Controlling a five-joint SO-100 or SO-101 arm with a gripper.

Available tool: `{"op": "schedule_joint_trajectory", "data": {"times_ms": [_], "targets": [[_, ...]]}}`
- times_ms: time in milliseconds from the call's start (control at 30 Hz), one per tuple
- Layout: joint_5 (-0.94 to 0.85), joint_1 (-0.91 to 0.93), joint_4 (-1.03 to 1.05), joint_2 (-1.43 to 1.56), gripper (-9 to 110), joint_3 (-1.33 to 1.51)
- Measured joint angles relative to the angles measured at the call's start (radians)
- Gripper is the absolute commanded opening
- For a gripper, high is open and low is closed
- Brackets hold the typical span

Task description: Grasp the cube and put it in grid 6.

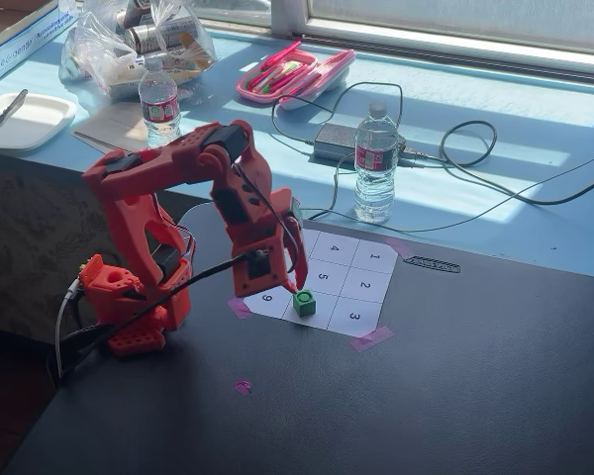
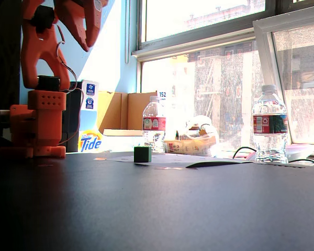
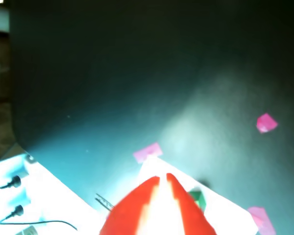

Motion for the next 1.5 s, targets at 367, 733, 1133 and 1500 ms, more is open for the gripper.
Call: {"op": "schedule_joint_trajectory", "data": {"times_ms": [367,733,1133,1500], "targets": [[-0.049,0.115,-0.479,0.337,0,0.617],[0.043,0.156,-0.73,0.554,0,1.183],[0.178,0.043,-0.637,0.704,0,1.333],[0.235,-0.044,-0.592,0.845,0,1.411]]}}
